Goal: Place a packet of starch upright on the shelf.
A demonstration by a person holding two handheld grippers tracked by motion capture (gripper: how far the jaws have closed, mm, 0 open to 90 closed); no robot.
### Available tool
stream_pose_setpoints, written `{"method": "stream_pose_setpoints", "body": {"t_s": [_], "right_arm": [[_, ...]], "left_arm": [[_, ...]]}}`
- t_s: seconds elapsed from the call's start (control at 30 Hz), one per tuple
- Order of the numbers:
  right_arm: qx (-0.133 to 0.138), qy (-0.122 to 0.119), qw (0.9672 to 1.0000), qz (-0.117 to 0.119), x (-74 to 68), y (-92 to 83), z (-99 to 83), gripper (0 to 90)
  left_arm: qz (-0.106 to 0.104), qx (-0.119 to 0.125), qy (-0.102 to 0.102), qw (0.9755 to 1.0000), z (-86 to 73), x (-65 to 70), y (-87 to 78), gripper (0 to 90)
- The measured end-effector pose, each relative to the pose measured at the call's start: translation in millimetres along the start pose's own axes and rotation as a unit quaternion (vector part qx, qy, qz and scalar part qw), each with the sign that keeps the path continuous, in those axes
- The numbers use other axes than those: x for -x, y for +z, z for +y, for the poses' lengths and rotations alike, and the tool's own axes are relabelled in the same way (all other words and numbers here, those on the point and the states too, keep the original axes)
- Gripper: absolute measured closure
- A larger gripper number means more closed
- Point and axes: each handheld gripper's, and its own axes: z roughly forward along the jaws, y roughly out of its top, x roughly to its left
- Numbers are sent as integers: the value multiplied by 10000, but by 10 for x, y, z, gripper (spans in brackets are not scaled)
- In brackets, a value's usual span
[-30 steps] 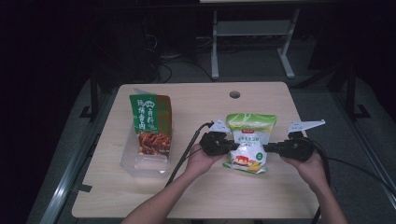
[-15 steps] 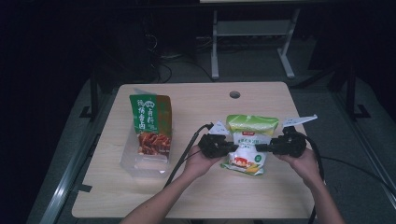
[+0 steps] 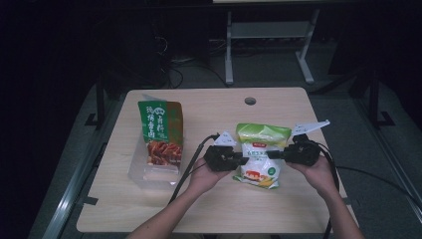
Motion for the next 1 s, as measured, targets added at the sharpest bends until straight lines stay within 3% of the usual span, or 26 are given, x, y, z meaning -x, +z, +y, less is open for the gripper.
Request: {"method": "stream_pose_setpoints", "body": {"t_s": [0.17,0.63,0.93,1.0], "right_arm": [[50,-88,9999,-68,-64,-12,15,892],[186,-261,9985,-445,-240,-119,256,898],[271,-331,9983,-392,-321,-107,463,898],[302,-331,9984,-340,-368,-90,542,898]], "left_arm": [[82,28,-74,9999,-71,-6,-129,599],[177,73,244,9995,-319,155,-451,409],[136,121,389,9991,-459,284,-620,355],[125,159,323,9993,-509,315,-657,346]]}}
